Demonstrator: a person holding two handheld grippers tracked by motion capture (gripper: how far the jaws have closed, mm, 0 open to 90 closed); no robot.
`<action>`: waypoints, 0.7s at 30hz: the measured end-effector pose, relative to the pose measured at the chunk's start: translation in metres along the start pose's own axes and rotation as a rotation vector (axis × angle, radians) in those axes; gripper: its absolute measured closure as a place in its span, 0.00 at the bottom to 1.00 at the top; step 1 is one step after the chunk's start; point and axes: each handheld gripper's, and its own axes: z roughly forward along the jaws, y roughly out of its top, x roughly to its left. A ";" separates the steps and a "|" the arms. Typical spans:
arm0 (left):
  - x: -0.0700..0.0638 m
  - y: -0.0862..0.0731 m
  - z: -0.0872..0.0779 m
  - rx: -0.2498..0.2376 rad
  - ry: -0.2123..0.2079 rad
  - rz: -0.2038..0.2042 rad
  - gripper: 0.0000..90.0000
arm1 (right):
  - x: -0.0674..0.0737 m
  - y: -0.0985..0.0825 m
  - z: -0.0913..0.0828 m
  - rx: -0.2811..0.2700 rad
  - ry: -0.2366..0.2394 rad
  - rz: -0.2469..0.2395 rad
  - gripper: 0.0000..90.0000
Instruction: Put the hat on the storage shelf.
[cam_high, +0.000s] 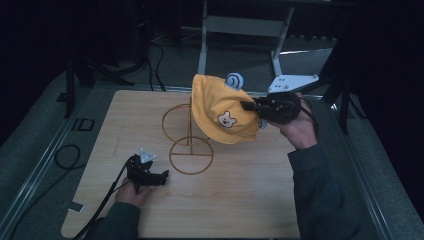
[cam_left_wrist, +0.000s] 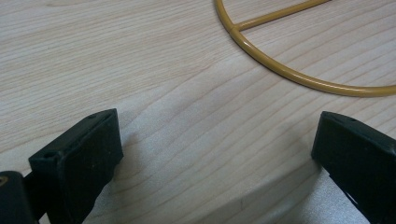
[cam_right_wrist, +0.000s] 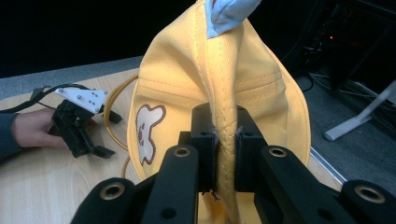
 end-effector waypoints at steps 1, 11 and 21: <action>0.000 0.000 0.000 0.000 0.000 0.000 0.02 | 0.001 0.001 0.001 0.001 0.003 -0.001 0.91; 0.000 0.000 0.000 -0.002 0.000 -0.002 0.02 | 0.008 0.012 0.015 -0.001 0.037 -0.017 0.91; 0.000 0.000 0.000 -0.002 0.000 -0.002 0.02 | 0.008 0.025 0.029 -0.005 0.047 -0.015 0.91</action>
